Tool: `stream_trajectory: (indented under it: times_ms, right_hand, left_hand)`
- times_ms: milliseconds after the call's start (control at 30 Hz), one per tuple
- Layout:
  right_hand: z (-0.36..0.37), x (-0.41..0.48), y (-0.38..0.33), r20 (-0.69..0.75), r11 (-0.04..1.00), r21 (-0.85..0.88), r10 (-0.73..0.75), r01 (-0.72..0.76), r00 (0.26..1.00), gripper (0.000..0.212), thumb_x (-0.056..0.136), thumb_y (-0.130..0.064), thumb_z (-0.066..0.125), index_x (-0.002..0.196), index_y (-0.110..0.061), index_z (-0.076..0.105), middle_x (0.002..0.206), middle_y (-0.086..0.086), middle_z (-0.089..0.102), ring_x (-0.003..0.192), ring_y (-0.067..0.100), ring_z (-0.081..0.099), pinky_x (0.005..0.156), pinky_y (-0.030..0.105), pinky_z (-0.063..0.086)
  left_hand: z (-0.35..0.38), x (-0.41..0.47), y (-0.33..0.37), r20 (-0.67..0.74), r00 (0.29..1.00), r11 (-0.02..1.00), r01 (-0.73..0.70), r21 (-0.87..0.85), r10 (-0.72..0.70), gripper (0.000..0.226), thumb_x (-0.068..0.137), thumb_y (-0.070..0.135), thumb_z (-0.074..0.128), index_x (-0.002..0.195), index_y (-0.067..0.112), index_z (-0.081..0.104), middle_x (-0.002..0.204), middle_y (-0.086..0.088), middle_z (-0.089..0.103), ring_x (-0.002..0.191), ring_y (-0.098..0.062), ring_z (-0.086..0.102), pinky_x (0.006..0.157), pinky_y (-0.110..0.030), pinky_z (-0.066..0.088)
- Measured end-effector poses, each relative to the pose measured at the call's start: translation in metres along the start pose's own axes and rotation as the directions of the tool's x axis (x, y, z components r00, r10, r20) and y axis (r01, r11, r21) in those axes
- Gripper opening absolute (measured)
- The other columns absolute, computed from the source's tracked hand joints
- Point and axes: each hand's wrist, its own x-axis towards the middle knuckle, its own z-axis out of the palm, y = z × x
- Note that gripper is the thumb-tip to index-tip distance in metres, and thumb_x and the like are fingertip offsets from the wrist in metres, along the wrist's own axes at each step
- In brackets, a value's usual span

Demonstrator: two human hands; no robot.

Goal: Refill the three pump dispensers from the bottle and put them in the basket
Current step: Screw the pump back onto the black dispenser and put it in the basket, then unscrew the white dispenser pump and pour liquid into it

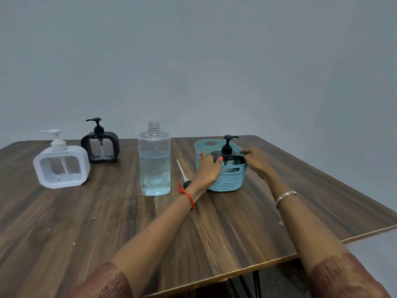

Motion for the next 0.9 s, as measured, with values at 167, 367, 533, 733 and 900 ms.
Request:
stream_trajectory:
  times_ms: [167,367,533,733,900]
  right_hand:
    - [0.003,-0.003,0.0,-0.009,1.0,-0.007,-0.002,0.002,1.0,0.046,0.089,0.003,0.031,0.132,0.001,0.048,0.138,0.016,0.049,0.119,0.03,0.052,0.099,0.04,0.042]
    - [0.007,-0.009,-0.006,-0.112,0.996,0.083,-0.004,0.014,0.994,0.044,0.095,0.001,0.029,0.138,-0.001,0.038,0.142,0.018,0.043,0.129,0.031,0.042,0.105,0.04,0.034]
    - [0.014,-0.032,-0.045,-0.52,0.963,0.19,-0.065,0.19,0.852,0.038,0.096,-0.002,0.031,0.131,0.002,0.045,0.138,0.017,0.048,0.129,0.029,0.041,0.105,0.033,0.031]
    - [0.044,-0.074,-0.13,-0.64,0.78,0.171,-0.376,0.601,0.67,0.03,0.093,-0.005,0.042,0.118,-0.001,0.058,0.121,0.012,0.061,0.115,0.022,0.055,0.099,0.034,0.043]
    - [0.089,-0.103,-0.186,-0.584,0.618,0.154,-0.573,0.771,0.575,0.027,0.09,-0.005,0.043,0.11,0.001,0.06,0.111,0.014,0.064,0.105,0.022,0.06,0.087,0.037,0.051]
  left_hand:
    - [-0.002,-0.006,-0.001,0.015,0.999,0.999,-0.031,-0.029,0.032,0.039,0.1,0.028,0.034,0.122,-0.003,0.044,0.156,-0.021,-0.006,0.145,-0.03,-0.005,0.117,-0.044,0.015]
    - [-0.009,-0.008,-0.002,-0.008,0.996,0.993,-0.089,-0.08,0.089,0.026,0.099,0.024,0.038,0.103,0.003,0.052,0.137,-0.013,0.044,0.132,-0.025,0.038,0.108,-0.04,0.034]
    - [-0.036,-0.027,0.012,-0.098,0.955,0.957,-0.286,-0.045,0.28,0.031,0.098,0.021,0.042,0.122,0.006,0.055,0.121,-0.002,0.058,0.117,-0.013,0.049,0.101,-0.03,0.037]
    - [-0.104,-0.057,0.026,-0.292,0.852,0.899,-0.427,0.096,0.435,0.035,0.093,0.019,0.053,0.124,0.005,0.057,0.127,-0.008,0.06,0.108,-0.012,0.059,0.077,-0.002,0.041]
    - [-0.169,-0.093,0.005,-0.461,0.758,0.881,-0.455,0.13,0.46,0.023,0.092,0.017,0.055,0.11,0.008,0.065,0.11,-0.003,0.068,0.097,-0.01,0.064,0.077,-0.01,0.048]
